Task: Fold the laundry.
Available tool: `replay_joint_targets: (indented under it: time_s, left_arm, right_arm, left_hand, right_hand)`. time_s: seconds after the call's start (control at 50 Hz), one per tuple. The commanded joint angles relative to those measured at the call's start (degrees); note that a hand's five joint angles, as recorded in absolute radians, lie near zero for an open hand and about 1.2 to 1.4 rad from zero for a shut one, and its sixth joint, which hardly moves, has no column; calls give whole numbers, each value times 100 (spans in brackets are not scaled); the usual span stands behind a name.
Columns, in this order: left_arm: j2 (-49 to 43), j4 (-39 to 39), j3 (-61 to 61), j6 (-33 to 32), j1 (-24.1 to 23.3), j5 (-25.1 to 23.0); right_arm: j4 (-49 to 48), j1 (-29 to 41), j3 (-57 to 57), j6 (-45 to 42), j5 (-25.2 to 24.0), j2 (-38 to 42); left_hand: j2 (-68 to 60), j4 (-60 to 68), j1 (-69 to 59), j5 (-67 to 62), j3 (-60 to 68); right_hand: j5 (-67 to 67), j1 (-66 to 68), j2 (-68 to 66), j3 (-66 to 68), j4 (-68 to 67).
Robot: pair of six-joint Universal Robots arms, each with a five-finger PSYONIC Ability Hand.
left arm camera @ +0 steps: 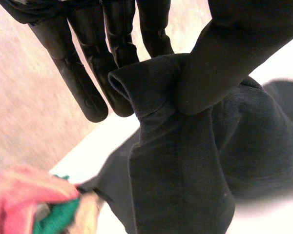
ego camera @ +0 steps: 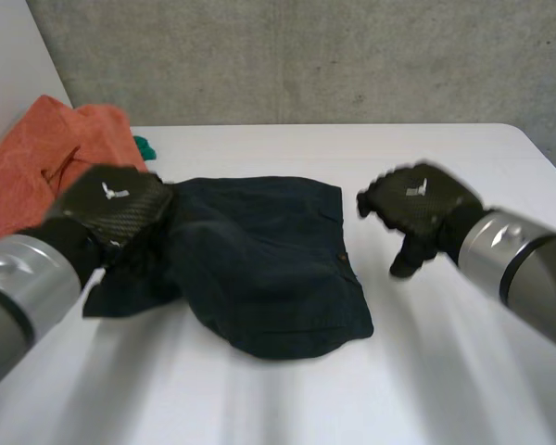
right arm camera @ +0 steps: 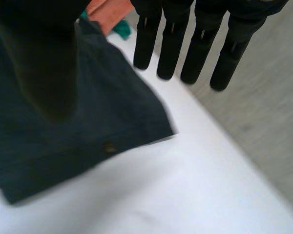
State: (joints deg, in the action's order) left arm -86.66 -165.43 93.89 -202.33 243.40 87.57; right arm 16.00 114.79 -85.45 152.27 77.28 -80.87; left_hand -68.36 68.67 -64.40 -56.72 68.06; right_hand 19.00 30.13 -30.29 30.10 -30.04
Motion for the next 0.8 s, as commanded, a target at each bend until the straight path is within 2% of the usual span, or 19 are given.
replay_joint_targets:
  time_s: [0.02, 0.12, 0.24, 0.26, 0.34, 0.52, 0.58, 0.64, 0.7, 0.72, 0.78, 0.8]
  left_arm:
    - [-712, -121, 76, -17, 32, 330]
    - [-598, -253, 32, -17, 67, 304]
    - [-220, -358, -12, 10, 67, 304]
    - [-168, -376, 6, 10, 76, 304]
    - [-115, -358, 32, 19, 129, 295]
    - [26, -367, 67, 71, 384, 278]
    - [61, -358, 85, 124, 445, 234]
    - [88, -349, 120, 177, 498, 181]
    - [140, -306, 190, 203, 551, 137]
    - [166, -279, 225, 203, 568, 120]
    - [272, -131, 409, 159, 586, 15]
    - [298, -60, 454, 142, 586, -29]
  right_arm:
    - [-1009, 69, -1533, 1470, -143, 80]
    - [-1959, 570, -2213, 1850, -82, 80]
    - [-3093, 1018, -2345, 1815, 629, 581]
    - [-3277, 1106, -2302, 1719, 830, 721]
    - [-3690, 1212, -2179, 1202, 1095, 1098]
    - [-4105, 1177, -1827, 444, 1113, 1908]
    - [-4079, 1168, -1721, 417, 1140, 2023]
    - [-4000, 1168, -1668, 417, 1218, 1927]
    - [-3921, 1090, -1712, 461, 1403, 1559]
    - [-3851, 985, -1747, 470, 1491, 1096]
    - [-3701, 774, -1713, 470, 1492, 373]
    - [-3370, 634, -1625, 409, 1396, -4]
  left_hand:
    - [-1164, 1133, -1560, -1328, 1194]
    - [-1164, 1133, -1560, -1328, 1194]
    - [-1164, 1133, -1560, -1328, 1194]
    - [-1164, 1133, -1560, -1328, 1194]
    - [-1164, 1133, -1560, -1328, 1194]
    - [-1164, 1133, -1560, -1328, 1194]
    - [-1164, 1133, -1560, -1328, 1194]
    - [-1164, 1133, -1560, -1328, 1194]
    - [-1164, 1133, -1560, -1328, 1194]
    - [-1164, 1133, -1560, -1328, 1194]
    - [-1164, 1133, -1560, -1328, 1194]
    - [-1164, 1133, -1560, -1328, 1194]
  right_hand:
    - [-419, -531, 548, -528, 523]
    - [-286, -398, 415, -395, 390]
    - [34, -78, 95, -76, 70]
    - [101, -11, 28, -9, 3]
    - [152, 40, -23, 42, -48]
    - [1009, 896, -880, 899, -905]
    - [2368, 2256, -2239, 2258, -2264]
    - [5091, 4978, -4962, 4981, -4987]
    - [5100, 4987, -4971, 4990, -4996]
    - [5100, 4987, -4971, 4990, -4996]
    - [5100, 4987, -4971, 4990, -4996]
    - [5100, 4987, -4971, 4990, -4996]
